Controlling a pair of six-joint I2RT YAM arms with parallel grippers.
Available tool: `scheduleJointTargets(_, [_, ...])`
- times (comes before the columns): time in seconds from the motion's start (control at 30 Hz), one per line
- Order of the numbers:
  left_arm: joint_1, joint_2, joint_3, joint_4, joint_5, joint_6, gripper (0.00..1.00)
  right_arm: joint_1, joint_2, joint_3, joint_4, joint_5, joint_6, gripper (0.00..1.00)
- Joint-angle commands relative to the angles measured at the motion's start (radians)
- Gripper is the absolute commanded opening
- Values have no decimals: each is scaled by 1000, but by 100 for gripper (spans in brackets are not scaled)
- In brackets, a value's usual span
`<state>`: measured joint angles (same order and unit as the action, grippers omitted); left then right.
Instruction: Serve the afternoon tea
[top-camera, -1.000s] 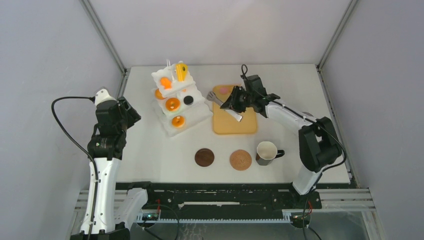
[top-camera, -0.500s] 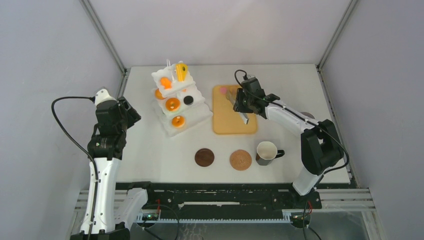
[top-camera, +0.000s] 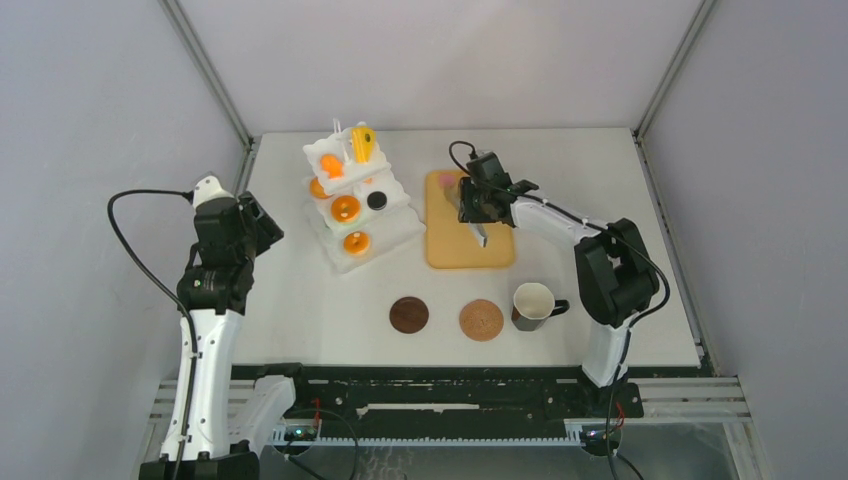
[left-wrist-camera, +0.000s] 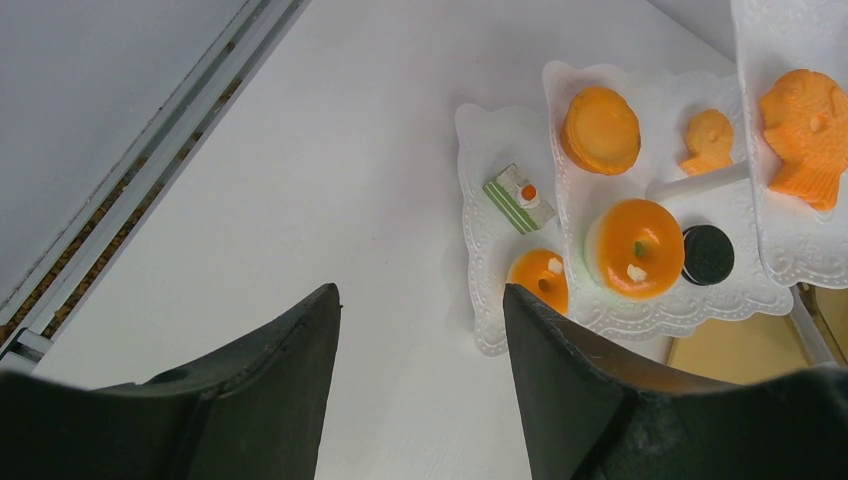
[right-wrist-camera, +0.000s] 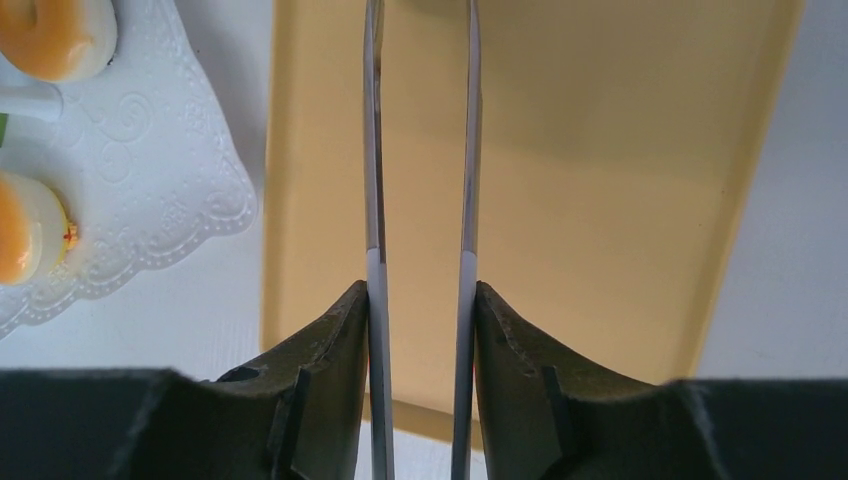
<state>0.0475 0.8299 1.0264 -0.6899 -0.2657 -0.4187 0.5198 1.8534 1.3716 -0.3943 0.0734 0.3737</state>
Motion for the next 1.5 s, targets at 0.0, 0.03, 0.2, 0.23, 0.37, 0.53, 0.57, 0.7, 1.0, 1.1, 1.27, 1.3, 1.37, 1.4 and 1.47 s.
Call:
scheduleJointTargets(0.0, [7, -3, -1, 37, 0, 7, 66, 7, 23, 69, 23, 15, -25, 47])
scheduleJointTargets(0.03, [7, -4, -4, 36, -2, 6, 66, 8, 32, 78, 20, 16, -25, 47])
scheduleJointTargets(0.2, [7, -7, -13, 36, -11, 6, 66, 18, 67, 120, 3, 52, -39, 51])
scheduleJointTargets(0.23, [8, -6, -14, 36, -14, 6, 66, 19, 74, 128, 0, 51, -40, 51])
scheduleJointTargets(0.37, [8, -2, -10, 36, -19, 10, 66, 19, 99, 159, -9, 49, -45, 51])
scheduleJointTargets(0.53, [6, 3, -8, 36, -26, 12, 66, 26, 125, 193, -20, 63, -66, 53])
scheduleJointTargets(0.57, [7, 6, -7, 36, -26, 12, 65, 27, 132, 202, -26, 71, -72, 53])
scheduleJointTargets(0.7, [8, 9, -9, 36, -27, 12, 66, 38, 158, 235, -42, 98, -92, 53])
scheduleJointTargets(1.0, [6, 7, -12, 36, -31, 12, 66, 39, 196, 286, -64, 103, -104, 52])
scheduleJointTargets(1.1, [6, 5, -11, 36, -29, 12, 66, 36, 192, 287, -66, 86, -105, 48])
scheduleJointTargets(1.27, [7, -4, -12, 34, -30, 12, 66, 31, 140, 265, -69, 53, -90, 35])
scheduleJointTargets(1.3, [8, -6, -12, 33, -31, 13, 66, 31, 125, 256, -67, 49, -86, 34])
scheduleJointTargets(1.37, [7, -10, -15, 32, -32, 13, 66, 31, 90, 237, -66, 46, -78, 32])
scheduleJointTargets(1.4, [7, -12, -16, 32, -32, 13, 66, 30, 74, 228, -64, 44, -74, 31])
scheduleJointTargets(1.47, [8, -14, -19, 32, -34, 14, 66, 29, 43, 212, -64, 41, -69, 30])
